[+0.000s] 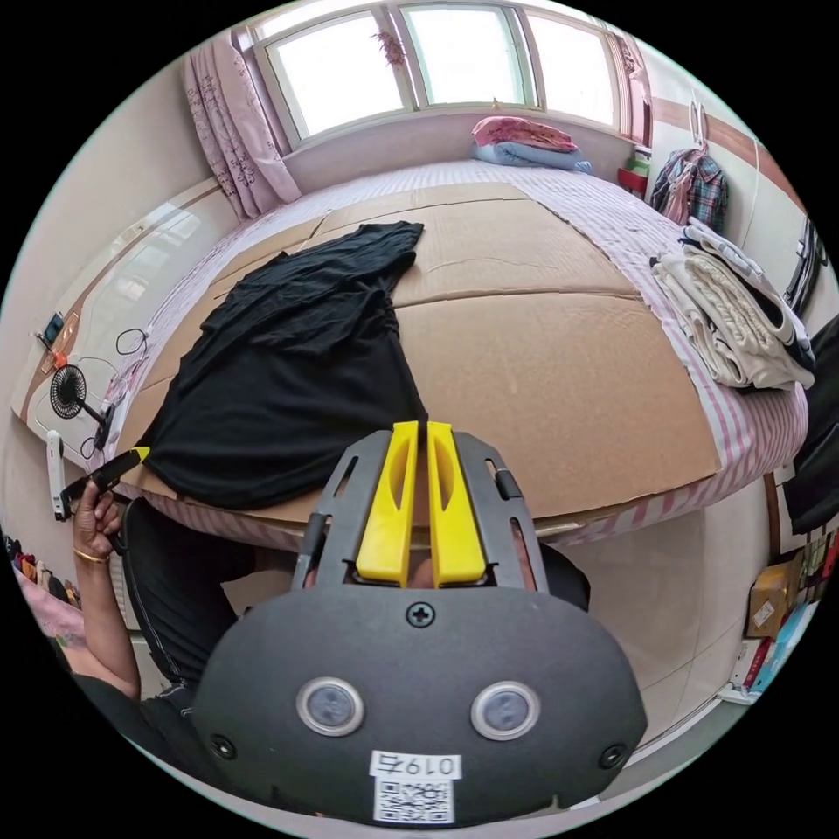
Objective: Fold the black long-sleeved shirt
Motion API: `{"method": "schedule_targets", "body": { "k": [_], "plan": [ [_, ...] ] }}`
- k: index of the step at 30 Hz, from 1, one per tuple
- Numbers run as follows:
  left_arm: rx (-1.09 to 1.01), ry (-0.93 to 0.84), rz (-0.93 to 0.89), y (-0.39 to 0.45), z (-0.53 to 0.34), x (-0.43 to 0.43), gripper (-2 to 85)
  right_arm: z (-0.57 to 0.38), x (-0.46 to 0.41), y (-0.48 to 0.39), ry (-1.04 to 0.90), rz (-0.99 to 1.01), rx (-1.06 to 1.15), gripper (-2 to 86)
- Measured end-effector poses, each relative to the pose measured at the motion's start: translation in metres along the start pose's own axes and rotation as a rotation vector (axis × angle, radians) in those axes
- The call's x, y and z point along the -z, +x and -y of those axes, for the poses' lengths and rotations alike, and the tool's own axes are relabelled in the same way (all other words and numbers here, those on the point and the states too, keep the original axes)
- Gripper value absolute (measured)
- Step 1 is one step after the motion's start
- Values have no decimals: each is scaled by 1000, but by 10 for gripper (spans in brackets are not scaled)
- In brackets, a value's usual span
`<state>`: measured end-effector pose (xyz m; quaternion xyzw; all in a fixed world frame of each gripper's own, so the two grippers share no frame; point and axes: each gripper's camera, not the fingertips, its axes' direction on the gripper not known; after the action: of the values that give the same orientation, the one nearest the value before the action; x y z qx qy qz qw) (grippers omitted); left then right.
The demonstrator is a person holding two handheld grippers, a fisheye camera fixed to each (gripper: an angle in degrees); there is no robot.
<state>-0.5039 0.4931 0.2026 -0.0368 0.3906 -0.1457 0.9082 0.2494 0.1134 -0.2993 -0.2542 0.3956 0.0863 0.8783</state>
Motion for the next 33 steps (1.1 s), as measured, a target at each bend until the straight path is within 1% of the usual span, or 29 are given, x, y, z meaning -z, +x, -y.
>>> {"method": "schedule_targets", "body": {
  "k": [2, 7, 15, 19, 22, 24, 27, 30, 33],
  "plan": [
    [1, -4, 1, -3, 2, -2, 14, -2, 5, -8, 5, -18, 15, 19],
    [49, 3, -98, -27, 4, -8, 11, -9, 16, -16, 17, 18, 52, 59],
    [89, 17, -145, -53, 5, -14, 15, -14, 36, -23, -12, -7, 66, 79],
    [115, 39, -138, -67, 4, -10, 25, -19, 53, -21, 20, -43, 63, 79],
    [117, 70, -139, -76, 6, -4, 38, -21, 69, -17, 93, 0, 67, 75],
    [82, 114, -104, -75, 16, 1, 45, -18, 76, -20, 138, 0, 93, 65],
    [19, 98, -61, -68, 44, -9, 54, 0, 73, -26, 145, -20, 144, 57],
    [-26, 44, -58, -65, 72, -25, 61, 29, 65, -21, 128, 61, 156, 61],
    [-36, 3, -73, -68, 91, -39, 59, 56, 49, -13, 64, 135, 146, 61]
  ]
}}
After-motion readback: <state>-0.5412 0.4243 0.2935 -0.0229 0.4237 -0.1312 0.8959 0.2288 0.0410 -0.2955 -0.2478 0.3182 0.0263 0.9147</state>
